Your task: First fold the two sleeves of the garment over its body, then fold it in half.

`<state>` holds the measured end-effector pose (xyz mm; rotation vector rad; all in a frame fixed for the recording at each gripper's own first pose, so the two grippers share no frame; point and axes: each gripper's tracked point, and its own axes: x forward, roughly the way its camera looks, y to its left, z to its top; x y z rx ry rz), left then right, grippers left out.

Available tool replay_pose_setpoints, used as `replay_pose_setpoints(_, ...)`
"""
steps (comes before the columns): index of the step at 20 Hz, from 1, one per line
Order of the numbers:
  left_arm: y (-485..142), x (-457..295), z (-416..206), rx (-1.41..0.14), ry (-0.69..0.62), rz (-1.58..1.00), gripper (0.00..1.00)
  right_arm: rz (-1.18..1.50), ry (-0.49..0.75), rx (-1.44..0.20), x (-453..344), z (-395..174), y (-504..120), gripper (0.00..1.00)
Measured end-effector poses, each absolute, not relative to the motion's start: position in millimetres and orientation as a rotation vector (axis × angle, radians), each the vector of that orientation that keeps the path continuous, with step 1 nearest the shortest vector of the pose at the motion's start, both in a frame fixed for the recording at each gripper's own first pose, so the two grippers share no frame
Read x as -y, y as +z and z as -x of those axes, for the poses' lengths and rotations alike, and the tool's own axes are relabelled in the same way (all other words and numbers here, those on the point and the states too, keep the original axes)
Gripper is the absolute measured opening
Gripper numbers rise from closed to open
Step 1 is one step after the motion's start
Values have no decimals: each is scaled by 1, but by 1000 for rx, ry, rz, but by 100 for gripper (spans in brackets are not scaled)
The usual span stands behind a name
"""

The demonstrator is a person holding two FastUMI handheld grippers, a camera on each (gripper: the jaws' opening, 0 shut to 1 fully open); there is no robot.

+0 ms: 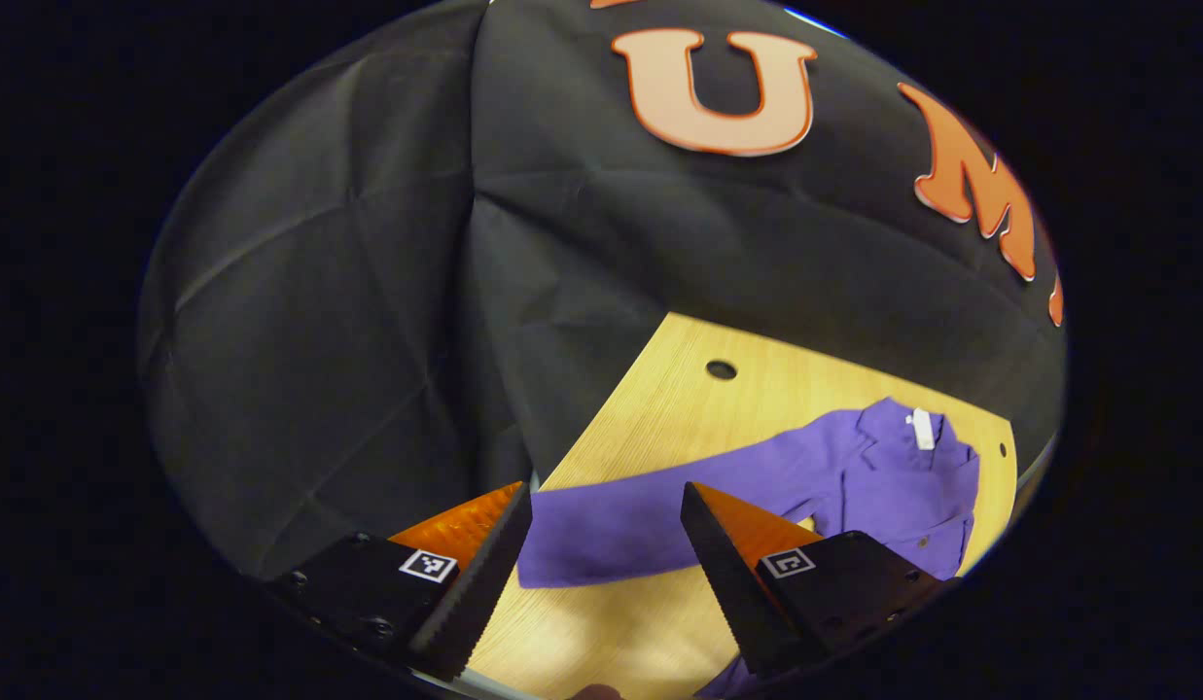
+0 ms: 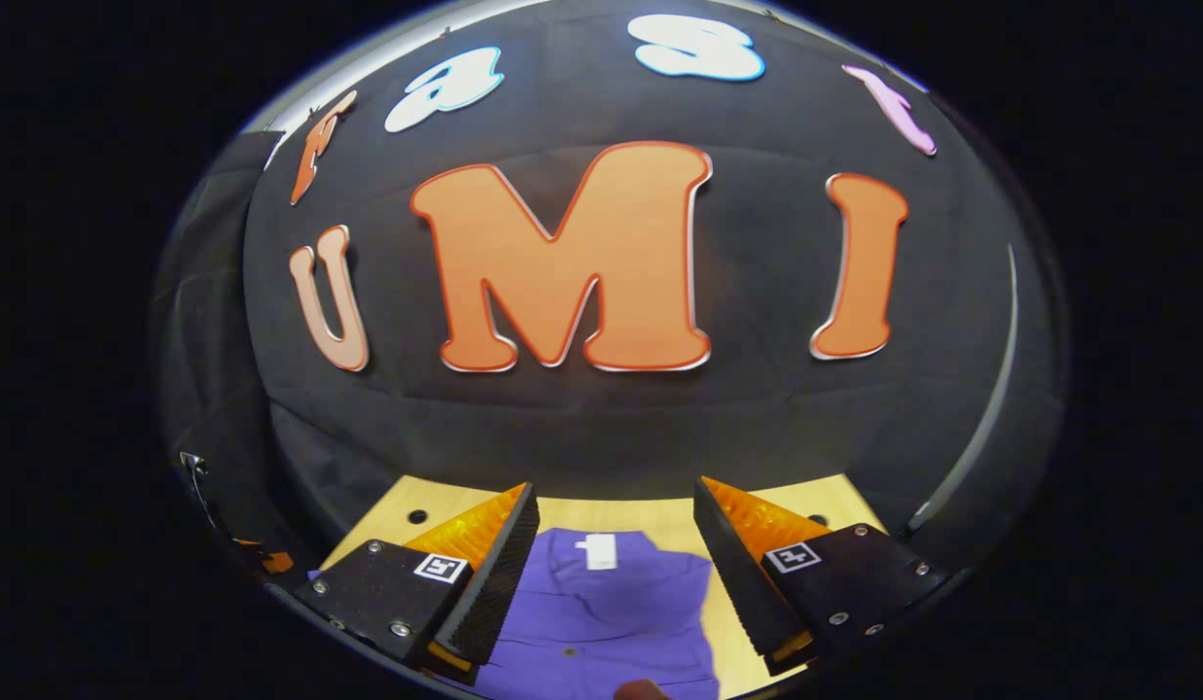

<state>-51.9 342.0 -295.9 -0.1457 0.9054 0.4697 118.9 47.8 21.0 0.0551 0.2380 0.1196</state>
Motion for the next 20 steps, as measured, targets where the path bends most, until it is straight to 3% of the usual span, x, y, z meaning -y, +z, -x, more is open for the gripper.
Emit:
replay_pose_setpoints(3, -326, -345, 59, -1046, 459, 187, 99, -8, 55, -199, -20, -103, 30, 95)
replay_pose_setpoints(4, -336, -346, 62, -1089, 454, 194, 98, -7, 39, -189, -13, -97, 33, 100)
replay_pose_setpoints(6, -355, -347, 69, -1165, 461, 212, 98, -13, 8, -156, 0, -88, 40, 95)
replay_pose_setpoints(13, -402, -355, 88, -1325, 460, 306, 98, 7, -69, -119, 31, -56, 49, 100)
replay_pose_setpoints(14, -406, -354, 93, -1354, 460, 336, 98, 12, -76, -117, 32, -53, 51, 95)
replay_pose_setpoints(20, -439, -356, 105, -1458, 438, 411, 99, 16, -119, -151, 37, -37, 43, 95)
